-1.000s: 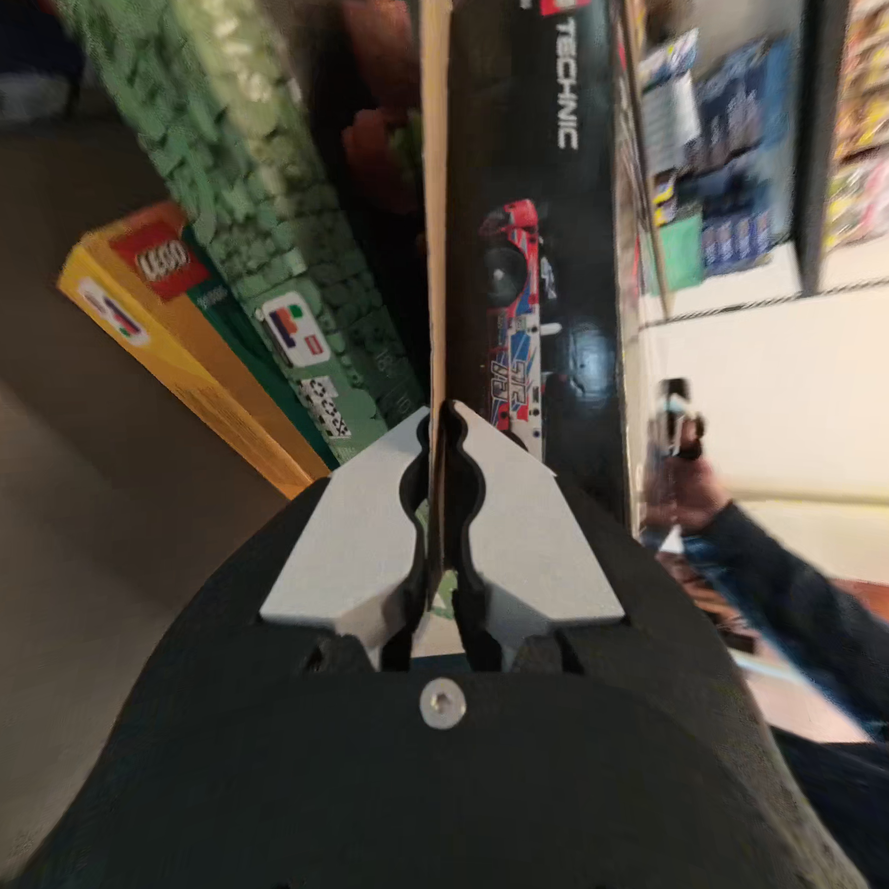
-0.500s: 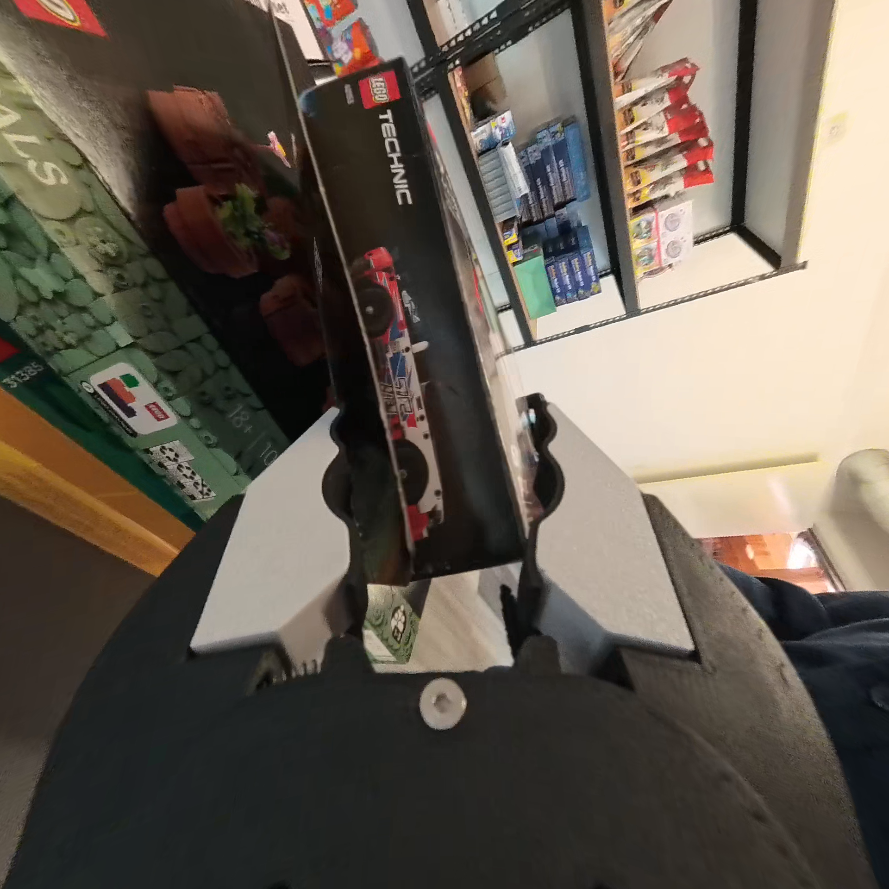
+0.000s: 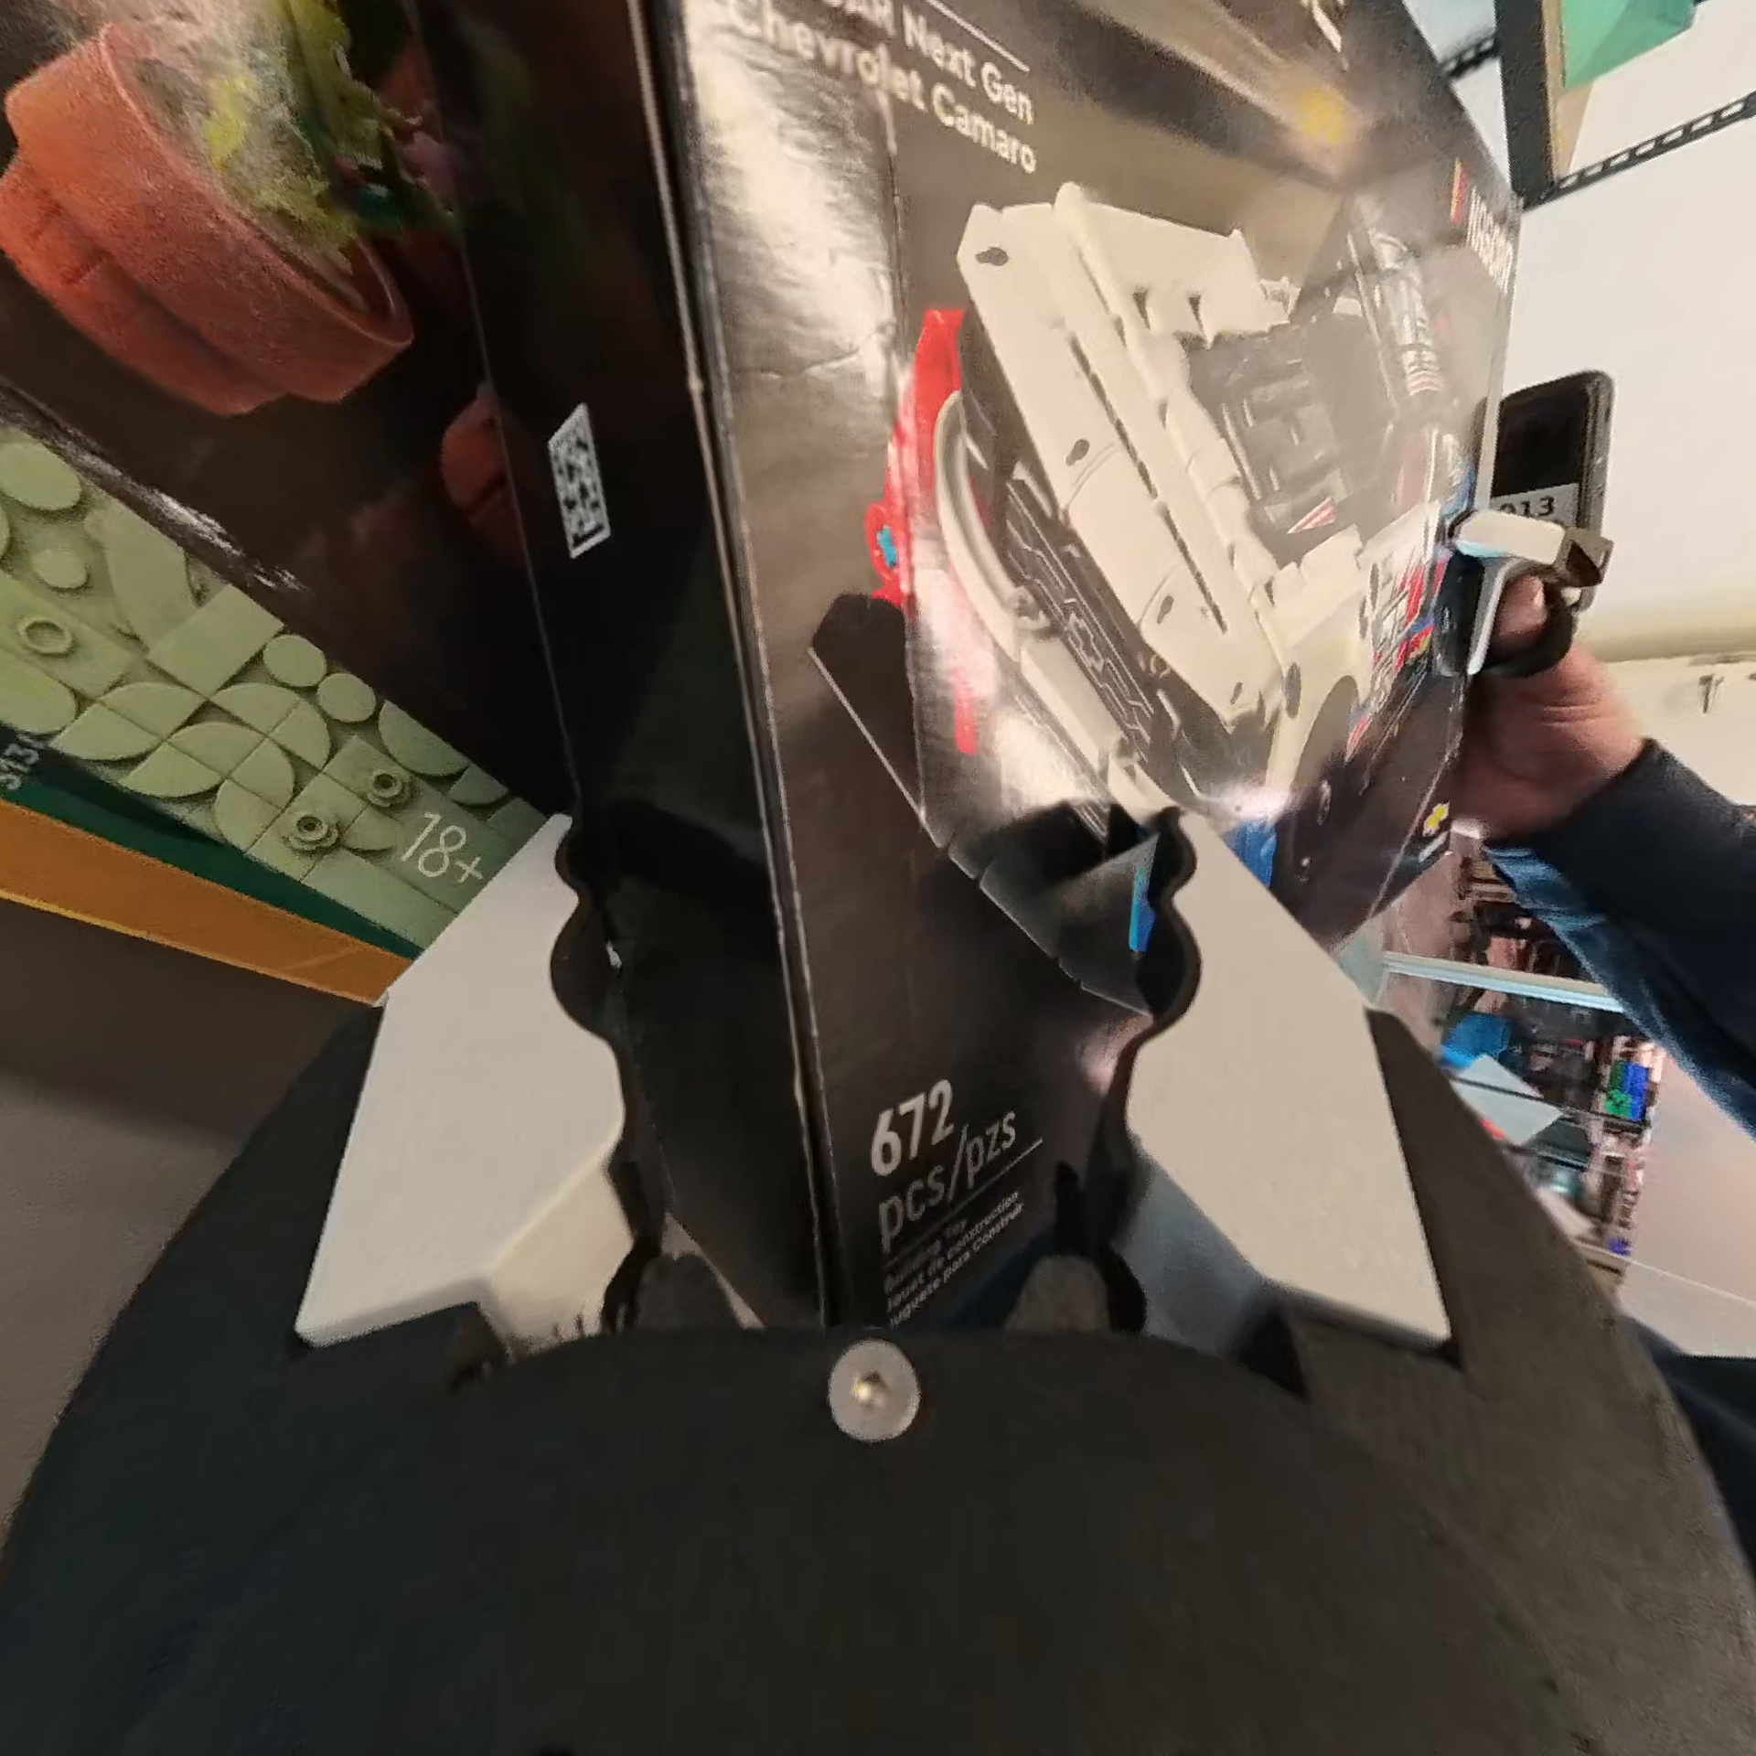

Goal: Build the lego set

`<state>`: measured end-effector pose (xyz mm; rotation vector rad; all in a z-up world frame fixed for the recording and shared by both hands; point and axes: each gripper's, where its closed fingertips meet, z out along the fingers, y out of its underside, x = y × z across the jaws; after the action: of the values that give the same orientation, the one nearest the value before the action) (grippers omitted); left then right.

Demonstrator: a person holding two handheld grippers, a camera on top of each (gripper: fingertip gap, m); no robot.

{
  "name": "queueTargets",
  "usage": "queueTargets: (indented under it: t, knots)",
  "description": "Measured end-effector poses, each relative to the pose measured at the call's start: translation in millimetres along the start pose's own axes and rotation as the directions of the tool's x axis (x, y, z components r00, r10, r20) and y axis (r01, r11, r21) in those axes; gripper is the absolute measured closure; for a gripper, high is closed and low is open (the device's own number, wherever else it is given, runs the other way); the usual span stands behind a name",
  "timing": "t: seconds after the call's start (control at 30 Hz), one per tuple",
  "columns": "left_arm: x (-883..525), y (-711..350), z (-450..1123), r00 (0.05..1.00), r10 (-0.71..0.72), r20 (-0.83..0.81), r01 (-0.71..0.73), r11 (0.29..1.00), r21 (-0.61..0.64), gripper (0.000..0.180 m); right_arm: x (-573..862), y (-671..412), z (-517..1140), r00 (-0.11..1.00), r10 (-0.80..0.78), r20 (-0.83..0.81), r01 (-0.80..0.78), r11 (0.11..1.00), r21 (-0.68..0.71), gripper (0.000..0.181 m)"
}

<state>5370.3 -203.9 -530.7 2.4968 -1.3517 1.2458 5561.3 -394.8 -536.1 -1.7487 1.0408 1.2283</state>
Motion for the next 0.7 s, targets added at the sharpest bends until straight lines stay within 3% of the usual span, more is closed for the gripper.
queueTargets:
  t: [0.17, 0.27, 0.47, 0.7]
  knots:
    - [-3.5, -3.9, -0.7, 0.996, -0.073, -0.043, 0.074, 0.997, 0.028, 0.071, -0.3, 0.2, 0.6, 1.0, -0.009, -0.002, 0.009, 1.0, 0.004, 0.085]
    - [-0.1, -5.6, -1.0, 0.991, -0.104, -0.081, 0.107, 0.994, 0.028, 0.062, 0.3, 0.1, 0.9, 1.0, -0.006, -0.002, 0.006, 1.0, 0.009, 0.085]
    - [-11.9, -13.1, -5.0, 0.961, -0.247, -0.125, 0.255, 0.965, 0.055, 0.084, -0.3, -1.3, 1.2, 1.0, -0.004, -0.002, 0.004, 0.999, 0.032, 0.085]
    - [8.0, 10.8, -4.1, 0.982, -0.181, -0.055, 0.181, 0.983, -0.011, 0.078, -1.6, 9.1, -13.3, 1.0, 0.001, 0.005, -0.002, 0.998, 0.06, 0.086]
